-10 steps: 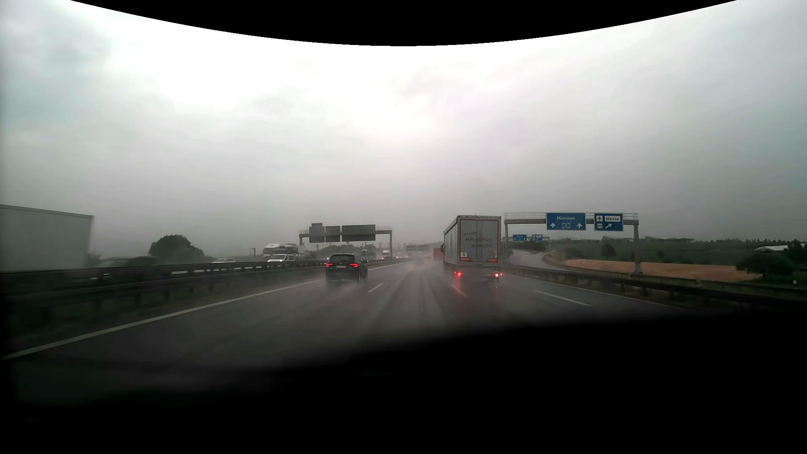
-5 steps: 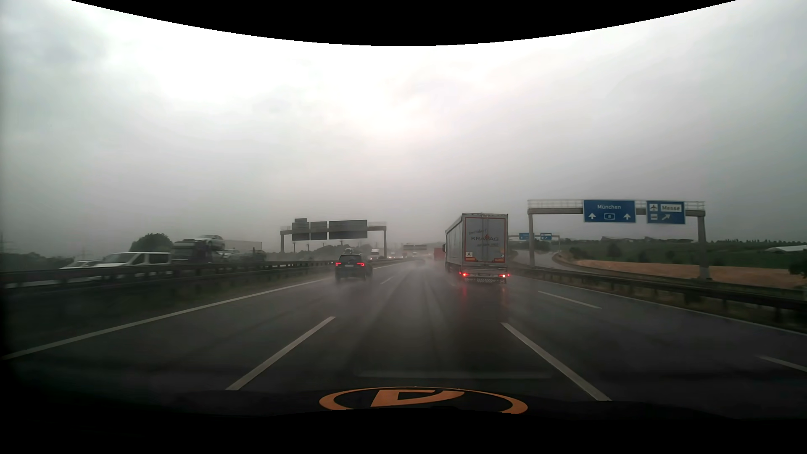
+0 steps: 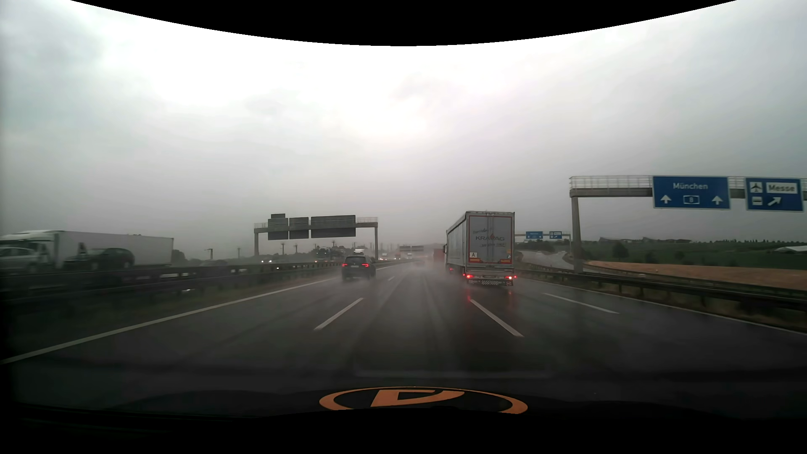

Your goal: Follow the waypoints while adhering to traffic rules and regulations

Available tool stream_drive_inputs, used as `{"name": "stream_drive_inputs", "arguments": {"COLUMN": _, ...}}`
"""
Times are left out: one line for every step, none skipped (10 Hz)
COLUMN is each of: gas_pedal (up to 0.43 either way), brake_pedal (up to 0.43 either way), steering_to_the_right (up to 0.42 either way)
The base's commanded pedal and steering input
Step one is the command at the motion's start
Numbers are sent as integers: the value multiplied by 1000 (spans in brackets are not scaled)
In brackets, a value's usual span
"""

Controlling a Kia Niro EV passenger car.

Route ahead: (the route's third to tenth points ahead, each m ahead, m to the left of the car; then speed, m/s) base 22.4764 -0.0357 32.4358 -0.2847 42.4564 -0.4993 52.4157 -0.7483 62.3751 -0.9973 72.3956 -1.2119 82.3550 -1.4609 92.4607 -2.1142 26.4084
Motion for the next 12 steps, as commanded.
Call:
{"name": "stream_drive_inputs", "arguments": {"gas_pedal": 220, "brake_pedal": 0, "steering_to_the_right": 2}}
{"name": "stream_drive_inputs", "arguments": {"gas_pedal": 220, "brake_pedal": 0, "steering_to_the_right": 2}}
{"name": "stream_drive_inputs", "arguments": {"gas_pedal": 220, "brake_pedal": 0, "steering_to_the_right": 2}}
{"name": "stream_drive_inputs", "arguments": {"gas_pedal": 220, "brake_pedal": 0, "steering_to_the_right": 1}}
{"name": "stream_drive_inputs", "arguments": {"gas_pedal": 220, "brake_pedal": 0, "steering_to_the_right": 1}}
{"name": "stream_drive_inputs", "arguments": {"gas_pedal": 220, "brake_pedal": 0, "steering_to_the_right": 1}}
{"name": "stream_drive_inputs", "arguments": {"gas_pedal": 220, "brake_pedal": 0, "steering_to_the_right": 1}}
{"name": "stream_drive_inputs", "arguments": {"gas_pedal": 220, "brake_pedal": 0, "steering_to_the_right": 1}}
{"name": "stream_drive_inputs", "arguments": {"gas_pedal": 220, "brake_pedal": 0, "steering_to_the_right": 1}}
{"name": "stream_drive_inputs", "arguments": {"gas_pedal": 220, "brake_pedal": 0, "steering_to_the_right": 1}}
{"name": "stream_drive_inputs", "arguments": {"gas_pedal": 220, "brake_pedal": 0, "steering_to_the_right": 1}}
{"name": "stream_drive_inputs", "arguments": {"gas_pedal": 220, "brake_pedal": 0, "steering_to_the_right": 1}}
